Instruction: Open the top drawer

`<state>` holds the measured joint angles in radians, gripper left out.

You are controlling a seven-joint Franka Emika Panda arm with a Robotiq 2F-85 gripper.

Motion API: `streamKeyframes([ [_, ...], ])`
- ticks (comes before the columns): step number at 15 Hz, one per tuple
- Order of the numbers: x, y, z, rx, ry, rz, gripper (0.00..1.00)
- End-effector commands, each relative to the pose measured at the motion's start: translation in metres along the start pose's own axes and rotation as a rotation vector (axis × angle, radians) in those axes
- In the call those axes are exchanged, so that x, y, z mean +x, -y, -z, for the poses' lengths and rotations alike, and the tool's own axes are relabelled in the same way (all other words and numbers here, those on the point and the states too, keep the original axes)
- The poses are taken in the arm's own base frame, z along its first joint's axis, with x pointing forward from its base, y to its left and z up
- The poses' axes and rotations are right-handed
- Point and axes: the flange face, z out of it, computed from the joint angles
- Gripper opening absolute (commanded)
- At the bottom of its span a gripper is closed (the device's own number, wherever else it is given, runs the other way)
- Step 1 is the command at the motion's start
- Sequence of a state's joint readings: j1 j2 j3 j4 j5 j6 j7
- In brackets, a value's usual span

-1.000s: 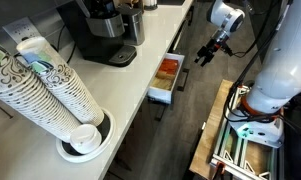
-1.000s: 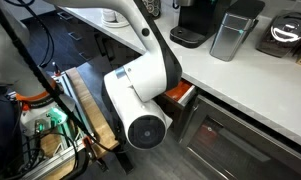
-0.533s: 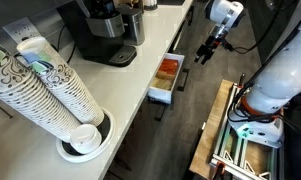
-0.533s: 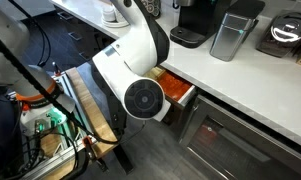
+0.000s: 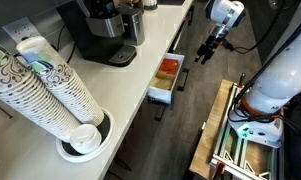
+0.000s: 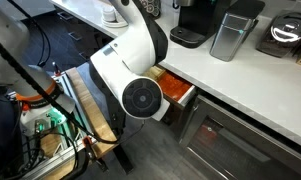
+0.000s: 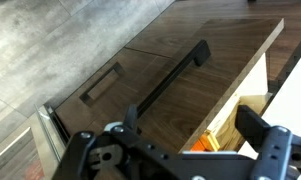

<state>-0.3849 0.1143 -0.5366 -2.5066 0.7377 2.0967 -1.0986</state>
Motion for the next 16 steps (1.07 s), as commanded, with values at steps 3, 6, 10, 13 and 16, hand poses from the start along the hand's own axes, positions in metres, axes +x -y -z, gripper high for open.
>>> streamKeyframes([
  [3, -0.001, 0.0, 0.0, 0.0, 0.001, -0.001, 1.0],
  [6, -0.001, 0.005, 0.005, -0.086, 0.048, 0.042, 1.0],
  [10, 0.001, 0.018, 0.017, -0.272, 0.119, 0.116, 1.0],
  [13, 0.004, 0.039, 0.022, -0.343, 0.14, 0.155, 1.0],
  [16, 0.005, 0.072, 0.029, -0.349, 0.122, 0.175, 1.0],
])
